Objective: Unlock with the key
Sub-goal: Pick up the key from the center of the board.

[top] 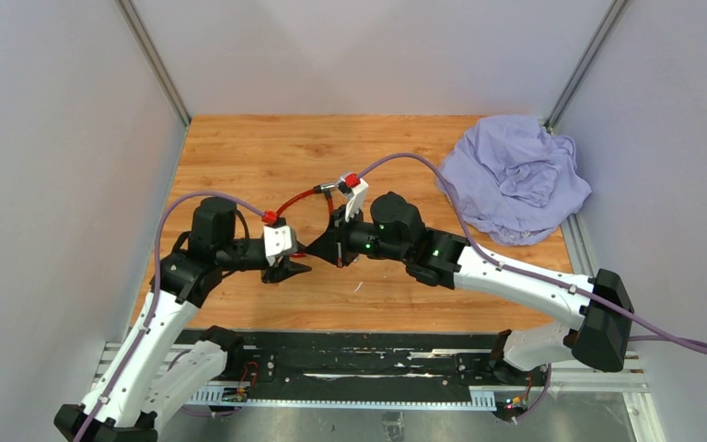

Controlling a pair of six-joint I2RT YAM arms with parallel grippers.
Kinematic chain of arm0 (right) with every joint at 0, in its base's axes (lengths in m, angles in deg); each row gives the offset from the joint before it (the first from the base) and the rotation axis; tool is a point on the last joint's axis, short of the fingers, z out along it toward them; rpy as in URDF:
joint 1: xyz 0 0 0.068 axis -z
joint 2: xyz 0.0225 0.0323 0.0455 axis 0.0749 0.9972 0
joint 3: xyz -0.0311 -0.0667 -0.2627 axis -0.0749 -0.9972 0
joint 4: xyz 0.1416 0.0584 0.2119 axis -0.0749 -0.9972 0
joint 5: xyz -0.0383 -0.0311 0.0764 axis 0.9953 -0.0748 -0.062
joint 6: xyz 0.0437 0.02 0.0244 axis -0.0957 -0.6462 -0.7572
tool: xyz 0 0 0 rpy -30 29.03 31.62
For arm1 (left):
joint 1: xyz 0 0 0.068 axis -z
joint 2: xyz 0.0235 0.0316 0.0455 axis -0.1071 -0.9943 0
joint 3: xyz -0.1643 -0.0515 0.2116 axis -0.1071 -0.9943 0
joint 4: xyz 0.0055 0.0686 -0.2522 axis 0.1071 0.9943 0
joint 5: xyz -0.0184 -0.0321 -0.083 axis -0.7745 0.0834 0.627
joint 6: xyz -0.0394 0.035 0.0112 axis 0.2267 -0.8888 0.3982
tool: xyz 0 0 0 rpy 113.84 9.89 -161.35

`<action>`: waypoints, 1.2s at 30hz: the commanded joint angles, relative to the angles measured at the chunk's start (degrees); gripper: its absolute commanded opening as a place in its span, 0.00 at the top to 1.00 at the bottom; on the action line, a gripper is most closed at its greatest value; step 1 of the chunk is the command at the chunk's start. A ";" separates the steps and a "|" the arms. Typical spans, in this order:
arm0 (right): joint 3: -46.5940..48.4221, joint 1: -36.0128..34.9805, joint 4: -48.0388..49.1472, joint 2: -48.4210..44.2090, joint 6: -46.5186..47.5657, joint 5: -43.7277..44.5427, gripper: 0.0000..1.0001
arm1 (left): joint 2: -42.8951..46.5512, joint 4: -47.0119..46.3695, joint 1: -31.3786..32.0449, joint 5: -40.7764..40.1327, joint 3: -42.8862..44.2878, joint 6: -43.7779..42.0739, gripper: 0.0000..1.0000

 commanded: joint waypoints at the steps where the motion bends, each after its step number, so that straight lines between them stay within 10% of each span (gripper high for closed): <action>1: -0.01 -0.97 1.39 -1.47 -0.41 0.34 1.00 | 0.82 -0.47 1.92 4.53 -0.30 1.74 0.56; 36: -2.28 -1.42 1.81 -3.76 -0.45 2.97 0.99 | 1.88 -2.14 2.57 2.12 1.03 5.49 0.89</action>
